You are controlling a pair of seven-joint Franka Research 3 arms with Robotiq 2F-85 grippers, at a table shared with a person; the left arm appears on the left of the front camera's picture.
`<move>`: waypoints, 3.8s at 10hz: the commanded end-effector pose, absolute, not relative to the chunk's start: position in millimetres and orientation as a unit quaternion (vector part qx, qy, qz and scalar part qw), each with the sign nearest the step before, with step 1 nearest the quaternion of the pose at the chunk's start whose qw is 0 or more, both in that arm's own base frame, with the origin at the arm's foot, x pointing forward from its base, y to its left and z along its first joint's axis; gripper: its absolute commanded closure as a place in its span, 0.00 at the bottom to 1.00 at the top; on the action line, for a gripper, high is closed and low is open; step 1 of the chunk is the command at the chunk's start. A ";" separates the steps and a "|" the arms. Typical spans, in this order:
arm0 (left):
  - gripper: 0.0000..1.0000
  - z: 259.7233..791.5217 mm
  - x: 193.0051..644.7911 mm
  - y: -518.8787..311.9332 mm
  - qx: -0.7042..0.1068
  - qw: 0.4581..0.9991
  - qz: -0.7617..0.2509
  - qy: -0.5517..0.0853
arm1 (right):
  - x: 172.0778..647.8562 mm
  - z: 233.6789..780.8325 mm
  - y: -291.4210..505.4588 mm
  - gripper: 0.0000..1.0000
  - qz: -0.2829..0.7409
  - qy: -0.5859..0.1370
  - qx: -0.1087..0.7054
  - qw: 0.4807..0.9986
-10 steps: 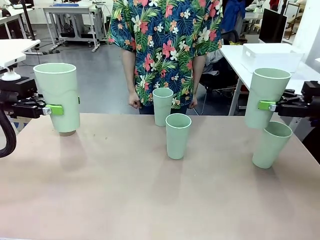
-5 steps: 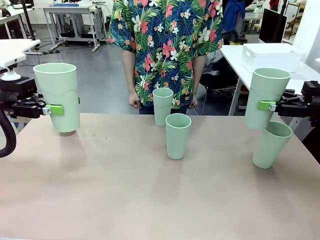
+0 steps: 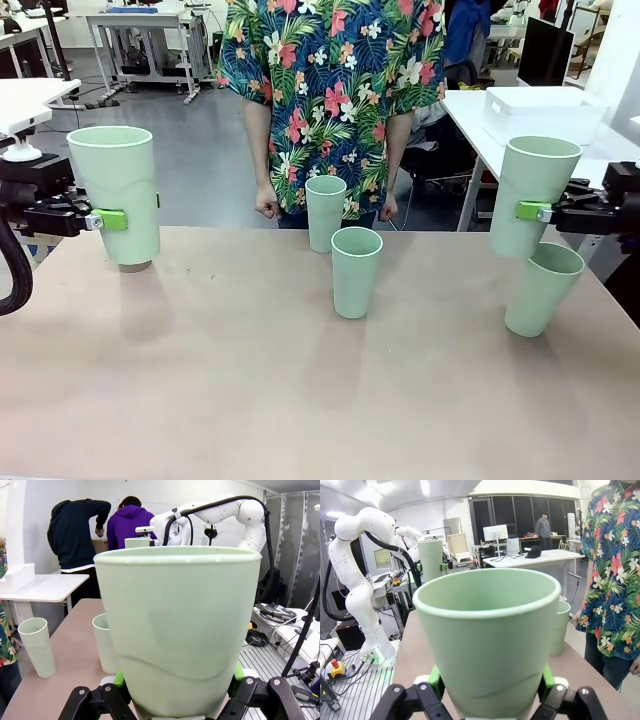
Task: Stack the cups and store them in the basket.
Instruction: Place the stack of Reusable plastic cups into the Pantry Basket.
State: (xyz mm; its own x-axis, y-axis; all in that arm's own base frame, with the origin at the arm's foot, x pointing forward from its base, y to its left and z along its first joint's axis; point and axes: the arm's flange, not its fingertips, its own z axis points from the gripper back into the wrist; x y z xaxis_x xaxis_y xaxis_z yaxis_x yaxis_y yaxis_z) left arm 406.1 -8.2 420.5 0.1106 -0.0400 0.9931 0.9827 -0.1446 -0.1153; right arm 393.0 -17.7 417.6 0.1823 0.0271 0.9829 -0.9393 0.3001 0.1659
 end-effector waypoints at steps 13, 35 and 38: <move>0.16 424.2 405.0 -8.4 -0.555 0.494 -0.515 -0.426 | 395.7 420.5 -18.5 0.13 0.391 -0.511 0.445 0.623; 0.16 424.2 405.0 -8.4 -0.555 0.494 -0.515 -0.426 | 395.7 420.5 -18.5 0.13 0.391 -0.511 0.445 0.623; 0.16 424.2 405.0 -8.4 -0.555 0.494 -0.515 -0.426 | 395.7 420.5 -18.5 0.13 0.391 -0.511 0.445 0.623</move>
State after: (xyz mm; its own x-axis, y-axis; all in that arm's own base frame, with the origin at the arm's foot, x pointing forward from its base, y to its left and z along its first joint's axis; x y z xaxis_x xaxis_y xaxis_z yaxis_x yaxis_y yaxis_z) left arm 406.1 -8.2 420.5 0.1107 -0.0403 0.9930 0.9827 -0.1449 -0.1155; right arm 393.0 -17.7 417.6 0.1823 0.0271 0.9829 -0.9393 0.3002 0.1659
